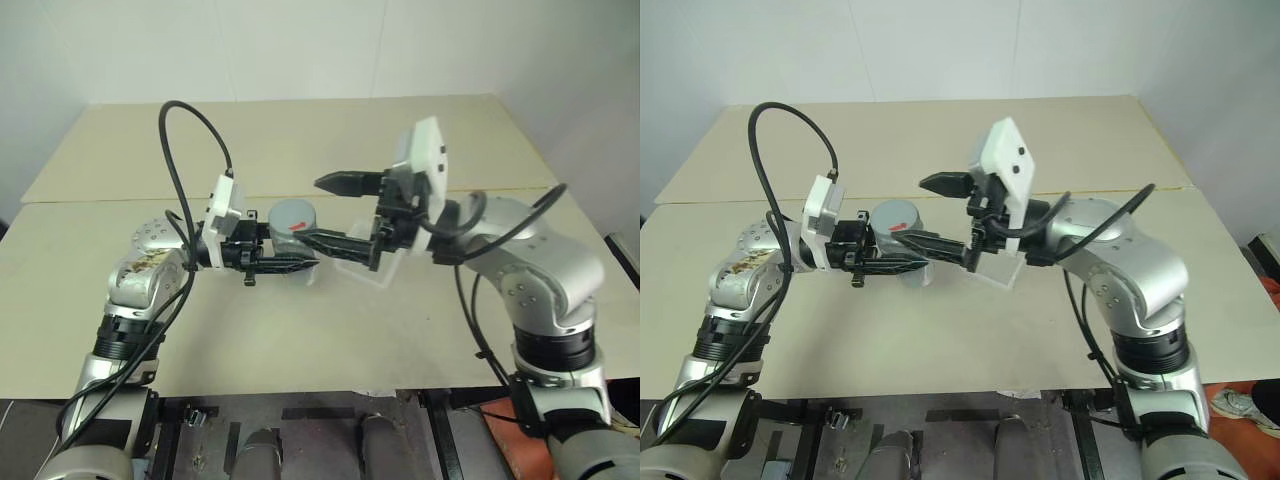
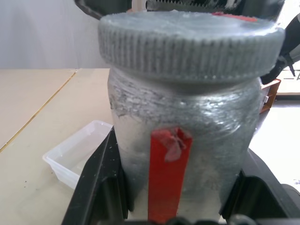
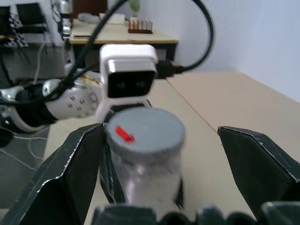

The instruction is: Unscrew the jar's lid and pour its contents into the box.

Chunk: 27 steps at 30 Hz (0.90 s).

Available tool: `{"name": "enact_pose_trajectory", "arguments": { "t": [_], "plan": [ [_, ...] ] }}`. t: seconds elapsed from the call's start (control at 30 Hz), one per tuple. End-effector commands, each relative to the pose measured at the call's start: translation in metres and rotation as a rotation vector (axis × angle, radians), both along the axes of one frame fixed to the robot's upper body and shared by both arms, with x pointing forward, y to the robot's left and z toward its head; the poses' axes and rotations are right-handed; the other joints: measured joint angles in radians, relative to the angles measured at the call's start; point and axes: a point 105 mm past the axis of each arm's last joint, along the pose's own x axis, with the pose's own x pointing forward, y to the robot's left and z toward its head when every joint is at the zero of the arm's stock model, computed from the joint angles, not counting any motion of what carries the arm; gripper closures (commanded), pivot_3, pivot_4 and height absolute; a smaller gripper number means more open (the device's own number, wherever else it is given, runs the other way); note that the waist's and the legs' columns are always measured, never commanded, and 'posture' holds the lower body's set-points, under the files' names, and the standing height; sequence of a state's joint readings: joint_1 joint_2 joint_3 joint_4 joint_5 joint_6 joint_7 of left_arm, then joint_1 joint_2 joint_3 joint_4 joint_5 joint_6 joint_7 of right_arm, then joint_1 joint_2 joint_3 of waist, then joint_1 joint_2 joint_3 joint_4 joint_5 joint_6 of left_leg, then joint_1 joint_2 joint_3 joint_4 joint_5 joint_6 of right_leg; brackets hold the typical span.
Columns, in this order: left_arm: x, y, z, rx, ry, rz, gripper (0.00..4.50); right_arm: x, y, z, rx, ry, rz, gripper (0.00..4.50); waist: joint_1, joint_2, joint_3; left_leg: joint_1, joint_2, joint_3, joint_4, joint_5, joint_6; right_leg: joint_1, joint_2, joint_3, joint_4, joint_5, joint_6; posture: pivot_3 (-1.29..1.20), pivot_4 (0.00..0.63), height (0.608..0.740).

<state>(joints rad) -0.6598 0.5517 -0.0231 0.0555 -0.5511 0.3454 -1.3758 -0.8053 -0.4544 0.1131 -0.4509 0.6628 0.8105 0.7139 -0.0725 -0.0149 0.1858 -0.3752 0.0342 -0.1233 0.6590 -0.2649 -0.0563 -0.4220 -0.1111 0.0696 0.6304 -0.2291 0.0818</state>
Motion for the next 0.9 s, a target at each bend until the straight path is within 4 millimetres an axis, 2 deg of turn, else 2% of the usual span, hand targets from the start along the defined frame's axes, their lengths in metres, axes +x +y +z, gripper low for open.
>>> {"name": "enact_pose_trajectory", "arguments": {
  "t": [0.03, 0.23, 0.37, 0.7, 0.9],
  "plan": [
    [-0.005, 0.000, 0.009, -0.004, -0.044, -0.009, 2.56, -0.006, 0.009, 0.011, 0.019, -0.063, 0.019, 0.02, 0.001, 0.000, 0.000, 0.000, 0.000, 0.000, 0.000, 0.000, 0.000, 0.000, 0.000, 0.000, 0.000, 0.000, 0.000, 0.00, 0.150, 0.740],
    [-0.006, 0.000, 0.008, -0.001, -0.044, -0.011, 2.56, 0.001, 0.021, 0.010, 0.018, -0.052, 0.004, 0.02, 0.001, 0.000, 0.000, 0.000, 0.000, 0.000, 0.000, 0.000, 0.000, 0.000, 0.000, 0.000, 0.000, 0.000, 0.000, 0.00, 0.150, 0.740],
    [-0.007, 0.000, 0.008, 0.002, -0.044, -0.014, 2.56, 0.011, 0.023, 0.008, 0.015, -0.044, -0.039, 0.02, 0.001, 0.000, 0.000, 0.000, 0.000, 0.000, 0.000, 0.000, 0.000, 0.000, 0.000, 0.000, 0.000, 0.000, 0.000, 0.00, 0.150, 0.740],
    [-0.007, 0.001, 0.008, 0.003, -0.042, -0.011, 2.56, 0.021, 0.004, 0.007, 0.023, -0.029, -0.103, 0.02, 0.001, 0.000, 0.000, 0.000, 0.000, 0.000, 0.000, 0.000, 0.000, 0.000, 0.000, 0.000, 0.000, 0.000, 0.000, 0.00, 0.150, 0.740],
    [-0.008, 0.002, 0.006, 0.005, -0.040, -0.015, 2.56, 0.028, -0.019, 0.009, 0.048, -0.022, -0.180, 0.02, 0.002, 0.000, 0.000, 0.000, 0.000, 0.000, 0.000, 0.000, 0.000, 0.000, 0.000, 0.000, 0.000, 0.000, 0.000, 0.00, 0.150, 0.740]
  ]
}}
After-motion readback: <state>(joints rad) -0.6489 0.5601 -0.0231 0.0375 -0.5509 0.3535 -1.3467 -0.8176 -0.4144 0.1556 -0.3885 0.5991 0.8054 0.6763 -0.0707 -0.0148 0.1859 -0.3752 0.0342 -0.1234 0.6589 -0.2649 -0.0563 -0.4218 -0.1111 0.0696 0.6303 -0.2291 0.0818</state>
